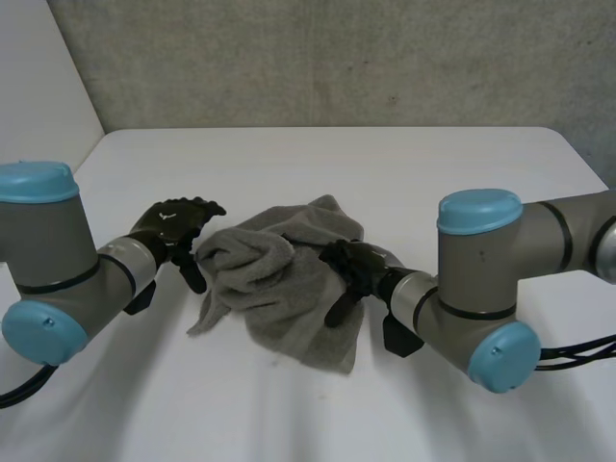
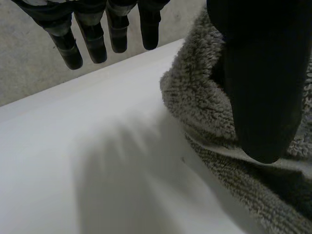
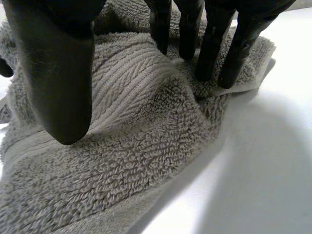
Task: Fold the towel.
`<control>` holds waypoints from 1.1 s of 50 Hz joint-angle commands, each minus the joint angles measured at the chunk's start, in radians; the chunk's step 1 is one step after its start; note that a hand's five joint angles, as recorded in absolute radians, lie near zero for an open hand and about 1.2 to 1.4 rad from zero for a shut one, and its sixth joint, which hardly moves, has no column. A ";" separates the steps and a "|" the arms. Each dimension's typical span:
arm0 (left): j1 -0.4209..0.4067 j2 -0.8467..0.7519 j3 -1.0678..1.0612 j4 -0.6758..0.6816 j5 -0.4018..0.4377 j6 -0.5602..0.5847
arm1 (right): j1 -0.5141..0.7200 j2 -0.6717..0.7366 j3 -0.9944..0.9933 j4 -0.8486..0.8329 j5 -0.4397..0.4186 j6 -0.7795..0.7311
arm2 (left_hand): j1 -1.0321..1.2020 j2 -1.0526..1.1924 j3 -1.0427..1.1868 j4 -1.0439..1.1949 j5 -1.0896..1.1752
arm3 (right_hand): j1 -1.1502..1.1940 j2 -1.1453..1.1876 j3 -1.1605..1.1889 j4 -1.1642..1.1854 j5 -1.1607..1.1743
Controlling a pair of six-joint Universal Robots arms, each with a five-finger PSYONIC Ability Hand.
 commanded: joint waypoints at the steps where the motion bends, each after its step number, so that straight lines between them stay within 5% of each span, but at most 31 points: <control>1: -0.033 -0.030 0.001 0.032 0.000 -0.002 | 0.013 0.052 -0.054 -0.015 0.068 -0.001 | 0.277 0.277 0.278 0.279 0.280 | 0.338 0.353 0.333 0.334 0.317; 2: -0.033 -0.030 0.001 0.032 0.000 -0.002 | 0.013 0.054 -0.063 -0.015 0.084 -0.003 | 0.278 0.278 0.279 0.281 0.282 | 0.604 0.619 0.599 0.600 0.583; 3: -0.041 -0.037 0.001 0.044 0.000 -0.001 | 0.013 0.054 -0.063 -0.015 0.084 -0.003 | 0.479 0.479 0.480 0.481 0.482 | 0.606 0.622 0.602 0.603 0.585; 4: -0.041 -0.038 0.001 0.044 0.000 -0.001 | 0.013 0.046 -0.074 -0.020 0.098 -0.006 | 0.481 0.481 0.482 0.483 0.484 | 0.929 0.944 0.924 0.925 0.908; 6: -0.044 -0.045 0.011 0.087 -0.003 0.006 | 0.012 0.031 -0.086 -0.032 0.110 -0.010 | 1.095 1.095 1.097 1.098 1.099 | 0.993 1.008 0.988 0.989 0.972; 8: -0.044 -0.044 0.025 0.114 -0.007 0.009 | -0.001 -0.032 -0.129 -0.076 0.118 -0.023 | 1.181 1.181 1.182 1.184 1.185 | 0.993 1.008 0.988 0.989 0.972; 12: -0.045 0.017 0.167 0.193 -0.020 0.004 | -0.016 -0.113 -0.218 -0.106 0.109 -0.090 | 1.182 1.182 1.183 1.184 1.185 | 0.993 1.008 0.988 0.989 0.972; 17: -0.045 0.120 0.365 0.227 -0.076 -0.014 | -0.109 -0.271 -0.426 -0.170 0.121 -0.376 | 1.182 1.182 1.183 1.184 1.185 | 0.993 1.008 0.988 0.989 0.972; 22: -0.045 0.174 0.522 0.285 -0.164 -0.051 | -0.159 -0.359 -0.437 -0.332 0.105 -0.472 | 1.182 1.182 1.183 1.184 1.185 | 0.993 1.008 0.988 0.989 0.972; 25: -0.047 0.179 0.539 0.282 -0.169 -0.070 | -0.162 -0.363 -0.411 -0.284 0.057 -0.500 | 1.182 1.182 1.183 1.184 1.185 | 0.993 1.008 0.988 0.989 0.972; 32: -0.067 0.147 0.271 0.170 -0.149 -0.062 | -0.151 -0.319 -0.225 -0.084 -0.069 -0.599 | 1.182 1.182 1.183 1.184 1.185 | 0.993 1.008 0.988 0.989 0.972; 38: -0.067 0.079 0.059 0.148 -0.141 -0.044 | -0.148 -0.244 -0.041 -0.072 -0.066 -0.764 | 1.182 1.182 1.183 1.184 1.185 | 0.993 1.008 0.988 0.989 0.972; 45: -0.067 0.021 -0.200 0.193 -0.135 0.120 | -0.153 -0.120 0.175 -0.075 -0.063 -0.921 | 1.182 1.182 1.183 1.184 1.185 | 0.993 1.008 0.988 0.989 0.972; 55: -0.067 0.122 -0.300 0.193 -0.135 0.226 | -0.185 -0.246 0.288 -0.070 -0.054 -0.908 | 1.150 1.150 1.151 1.152 1.153 | 0.959 0.974 0.954 0.955 0.938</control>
